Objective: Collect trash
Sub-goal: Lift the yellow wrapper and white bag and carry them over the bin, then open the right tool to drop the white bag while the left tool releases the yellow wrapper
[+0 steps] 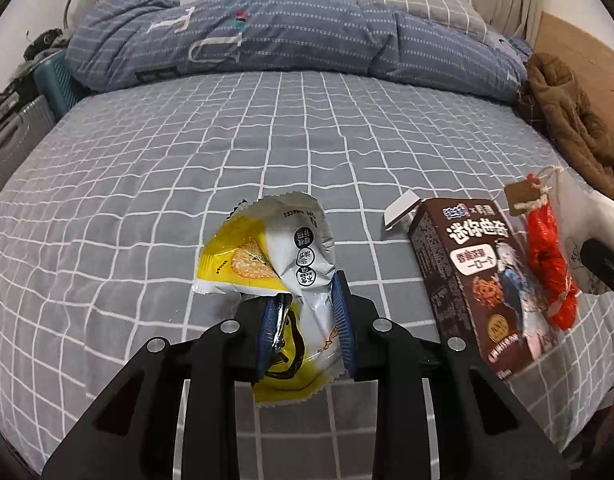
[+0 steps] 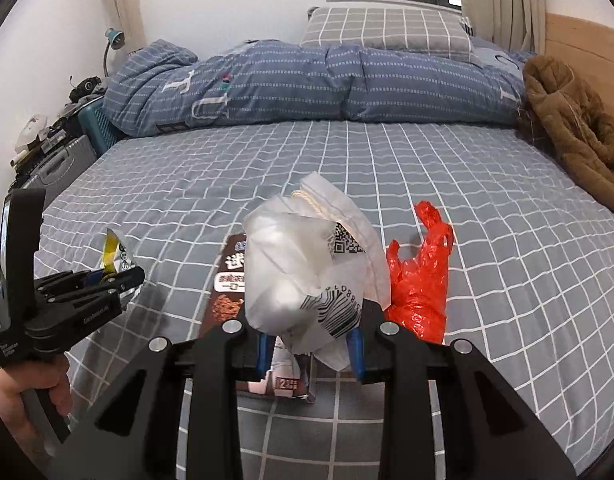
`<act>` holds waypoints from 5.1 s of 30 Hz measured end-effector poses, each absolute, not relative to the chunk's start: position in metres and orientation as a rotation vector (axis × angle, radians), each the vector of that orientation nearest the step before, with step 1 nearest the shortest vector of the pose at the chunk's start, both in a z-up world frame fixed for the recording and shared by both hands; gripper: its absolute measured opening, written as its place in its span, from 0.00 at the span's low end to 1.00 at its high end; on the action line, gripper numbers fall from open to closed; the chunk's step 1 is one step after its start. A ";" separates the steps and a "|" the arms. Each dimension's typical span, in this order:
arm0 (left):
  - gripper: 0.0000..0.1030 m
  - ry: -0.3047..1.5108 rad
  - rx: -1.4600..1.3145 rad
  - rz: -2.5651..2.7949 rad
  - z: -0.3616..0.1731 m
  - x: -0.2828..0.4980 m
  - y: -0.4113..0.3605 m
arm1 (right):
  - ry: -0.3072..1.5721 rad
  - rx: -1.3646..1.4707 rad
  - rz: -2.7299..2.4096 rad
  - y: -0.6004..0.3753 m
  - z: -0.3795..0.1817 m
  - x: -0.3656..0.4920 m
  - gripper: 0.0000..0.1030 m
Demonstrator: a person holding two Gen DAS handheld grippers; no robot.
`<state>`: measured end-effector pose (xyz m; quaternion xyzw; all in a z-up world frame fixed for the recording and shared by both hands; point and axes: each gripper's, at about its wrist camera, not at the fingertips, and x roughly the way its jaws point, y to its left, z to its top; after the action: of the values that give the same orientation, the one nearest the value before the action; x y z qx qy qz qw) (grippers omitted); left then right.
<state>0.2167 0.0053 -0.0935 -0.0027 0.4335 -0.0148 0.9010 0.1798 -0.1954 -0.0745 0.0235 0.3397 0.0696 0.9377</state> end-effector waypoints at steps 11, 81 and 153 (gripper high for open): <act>0.25 0.887 -0.009 -0.037 -0.071 0.182 0.005 | 0.677 0.060 0.181 -0.193 -0.049 0.153 0.27; 0.25 0.873 -0.093 -0.139 -0.041 -0.073 -0.015 | 0.705 0.052 0.193 -0.159 -0.052 -0.077 0.27; 0.25 1.177 -0.121 -0.051 -0.233 -0.121 0.027 | 1.152 0.015 0.198 -0.112 -0.267 -0.112 0.57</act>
<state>-0.1215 0.0272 -0.2325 -0.0571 0.5549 -0.0240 0.8296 -0.1122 -0.1115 -0.2670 0.0070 0.5438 0.0934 0.8339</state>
